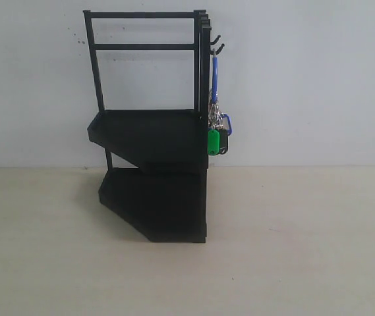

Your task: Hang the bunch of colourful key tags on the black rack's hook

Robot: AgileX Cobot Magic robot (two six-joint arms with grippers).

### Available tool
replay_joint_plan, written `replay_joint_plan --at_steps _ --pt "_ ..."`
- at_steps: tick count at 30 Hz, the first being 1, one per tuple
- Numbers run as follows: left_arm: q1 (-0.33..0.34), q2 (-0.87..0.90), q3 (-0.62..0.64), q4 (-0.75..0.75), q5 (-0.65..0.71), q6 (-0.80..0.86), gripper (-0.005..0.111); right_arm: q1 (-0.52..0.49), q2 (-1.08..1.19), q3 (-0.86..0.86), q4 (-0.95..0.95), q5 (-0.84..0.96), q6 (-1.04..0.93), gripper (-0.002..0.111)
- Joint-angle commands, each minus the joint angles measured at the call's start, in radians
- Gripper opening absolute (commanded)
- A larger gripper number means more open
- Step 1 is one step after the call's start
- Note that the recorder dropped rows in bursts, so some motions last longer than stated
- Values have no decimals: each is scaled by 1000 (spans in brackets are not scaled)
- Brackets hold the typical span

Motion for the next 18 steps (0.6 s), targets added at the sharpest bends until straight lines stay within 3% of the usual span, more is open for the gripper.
replay_joint_plan --at_steps 1,11,18 --pt "2 4 -2 -3 -2 0 4 -7 -4 7 -9 16 -9 0" --pt "2 4 -2 -3 -2 0 4 -7 -4 7 -9 7 101 0" --pt "2 4 -2 -3 -2 0 4 -7 -4 7 -9 11 3 0"
